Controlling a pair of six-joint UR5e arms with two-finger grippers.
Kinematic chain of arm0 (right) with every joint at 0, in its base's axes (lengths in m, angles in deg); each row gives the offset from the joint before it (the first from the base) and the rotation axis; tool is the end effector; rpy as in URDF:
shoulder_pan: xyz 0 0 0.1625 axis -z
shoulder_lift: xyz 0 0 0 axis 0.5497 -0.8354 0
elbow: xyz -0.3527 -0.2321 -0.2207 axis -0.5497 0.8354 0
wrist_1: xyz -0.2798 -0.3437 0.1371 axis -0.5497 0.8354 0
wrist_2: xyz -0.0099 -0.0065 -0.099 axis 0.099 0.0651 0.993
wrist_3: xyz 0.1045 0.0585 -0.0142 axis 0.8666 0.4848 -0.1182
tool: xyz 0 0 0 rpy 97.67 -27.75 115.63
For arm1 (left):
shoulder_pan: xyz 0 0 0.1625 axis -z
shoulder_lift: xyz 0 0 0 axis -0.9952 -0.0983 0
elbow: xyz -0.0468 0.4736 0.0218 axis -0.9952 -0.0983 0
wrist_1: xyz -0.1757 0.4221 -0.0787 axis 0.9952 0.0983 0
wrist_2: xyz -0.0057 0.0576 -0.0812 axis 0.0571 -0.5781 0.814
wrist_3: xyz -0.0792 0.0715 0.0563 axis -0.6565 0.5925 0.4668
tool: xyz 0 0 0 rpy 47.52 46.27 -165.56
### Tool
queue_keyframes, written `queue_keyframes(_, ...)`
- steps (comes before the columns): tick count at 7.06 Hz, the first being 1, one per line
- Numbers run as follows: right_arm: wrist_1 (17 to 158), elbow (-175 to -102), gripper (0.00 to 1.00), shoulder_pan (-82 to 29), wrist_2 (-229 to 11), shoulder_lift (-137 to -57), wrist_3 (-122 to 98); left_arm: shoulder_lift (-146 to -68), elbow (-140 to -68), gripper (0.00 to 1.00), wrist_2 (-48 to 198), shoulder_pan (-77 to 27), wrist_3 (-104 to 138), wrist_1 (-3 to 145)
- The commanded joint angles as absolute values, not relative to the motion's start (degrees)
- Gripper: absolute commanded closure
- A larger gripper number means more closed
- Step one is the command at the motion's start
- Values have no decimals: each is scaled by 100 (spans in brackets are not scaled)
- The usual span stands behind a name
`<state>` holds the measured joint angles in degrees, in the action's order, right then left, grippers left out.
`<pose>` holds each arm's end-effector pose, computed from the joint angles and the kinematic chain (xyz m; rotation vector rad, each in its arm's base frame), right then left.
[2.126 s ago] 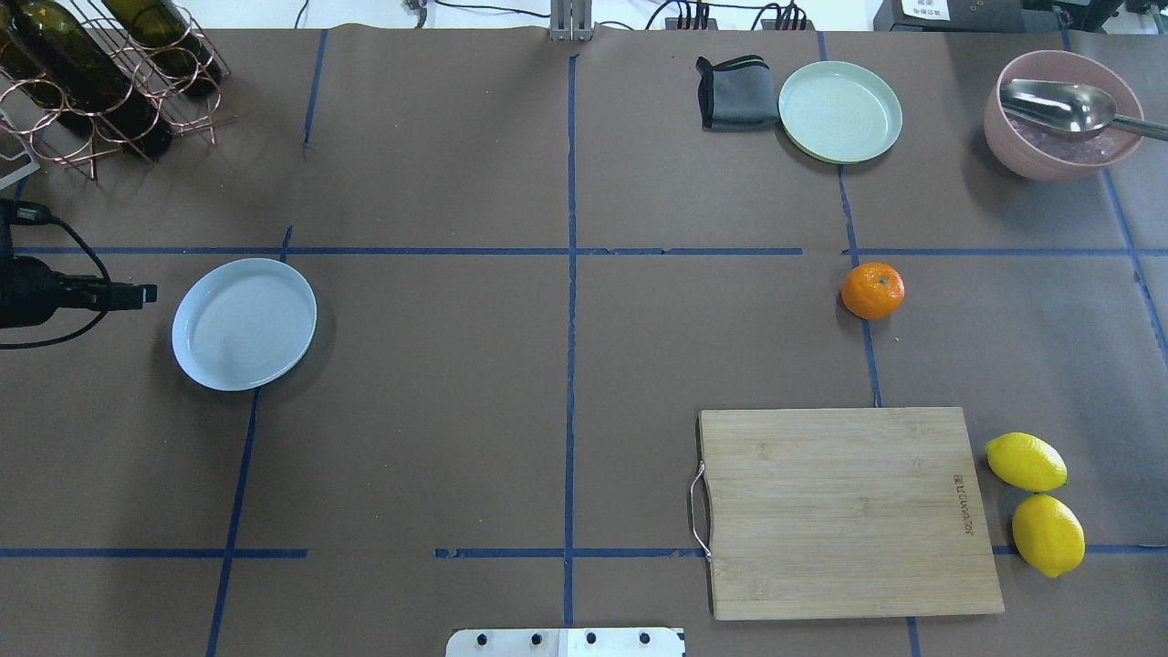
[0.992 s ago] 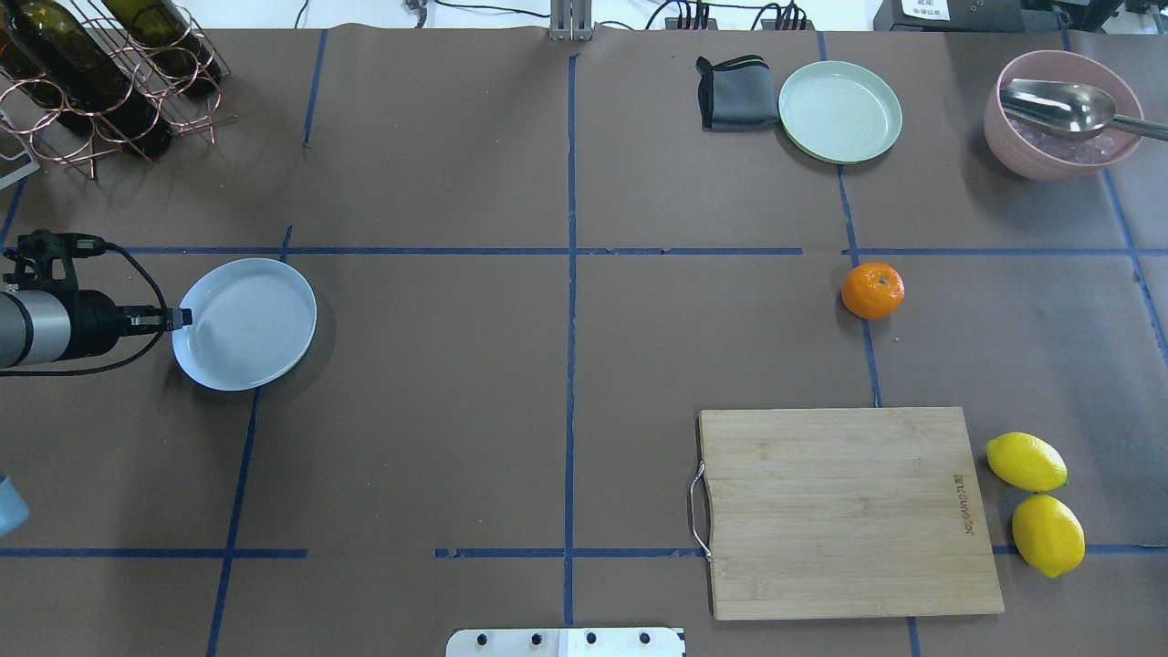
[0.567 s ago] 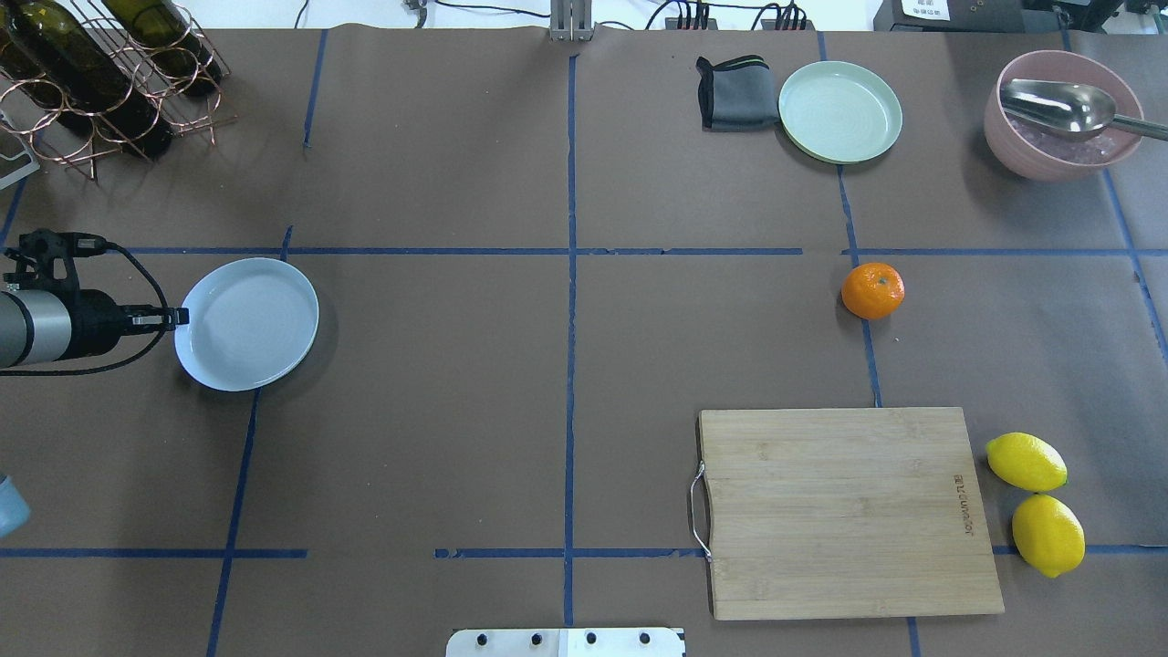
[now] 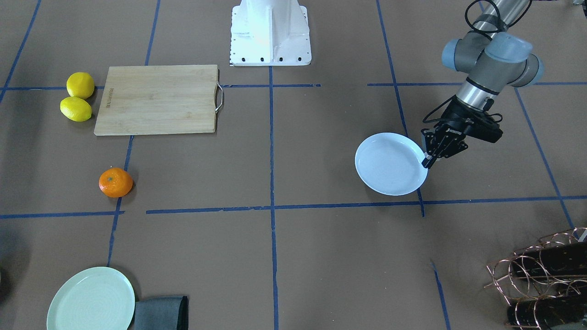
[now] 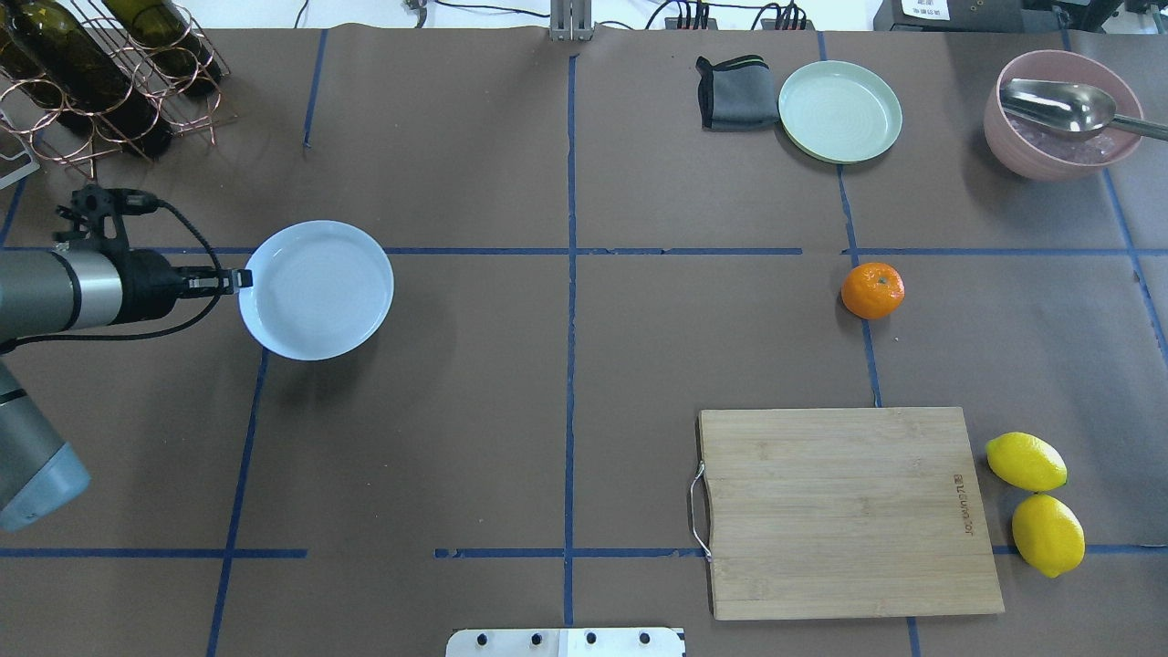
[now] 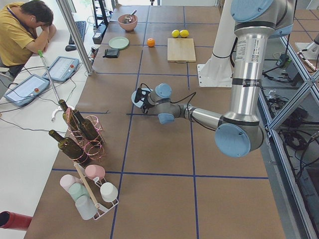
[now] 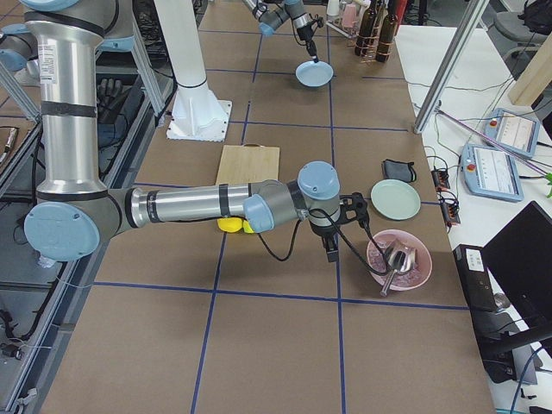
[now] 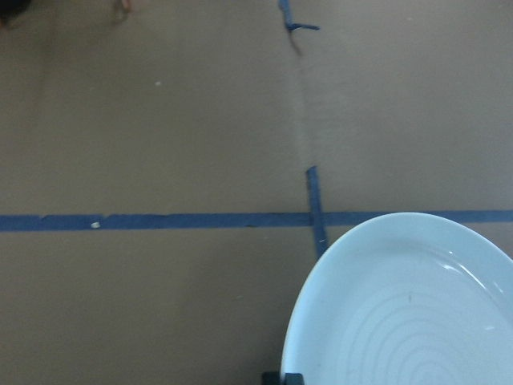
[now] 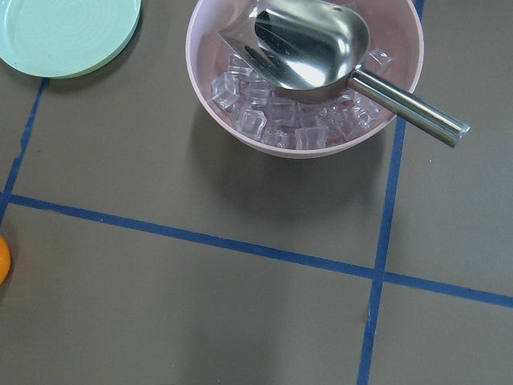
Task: Pick orange to plate
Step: 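Push the light blue plate with the left gripper toward the table center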
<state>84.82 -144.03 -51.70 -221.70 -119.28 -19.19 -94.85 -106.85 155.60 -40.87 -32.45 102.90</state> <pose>-0.0009 -0.5539 0.6245 0.2810 -0.8287 -0.0911 0.3916 -0.5204 0.4926 0.5410 1.1079 -0.1398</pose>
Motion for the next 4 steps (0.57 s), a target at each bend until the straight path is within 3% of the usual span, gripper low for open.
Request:
queue_keyframes(1, 8483, -14409, 0, -5173, -22170, -11926, -1914, -10753, -10599, 100, 15535, -4137, -3490, 9174)
queue_keyframes(4, 8483, -14392, 0, -5165, -22170, -11926, -1914, -12091, -9767, 100, 14738, -5136, -4053, 8428)
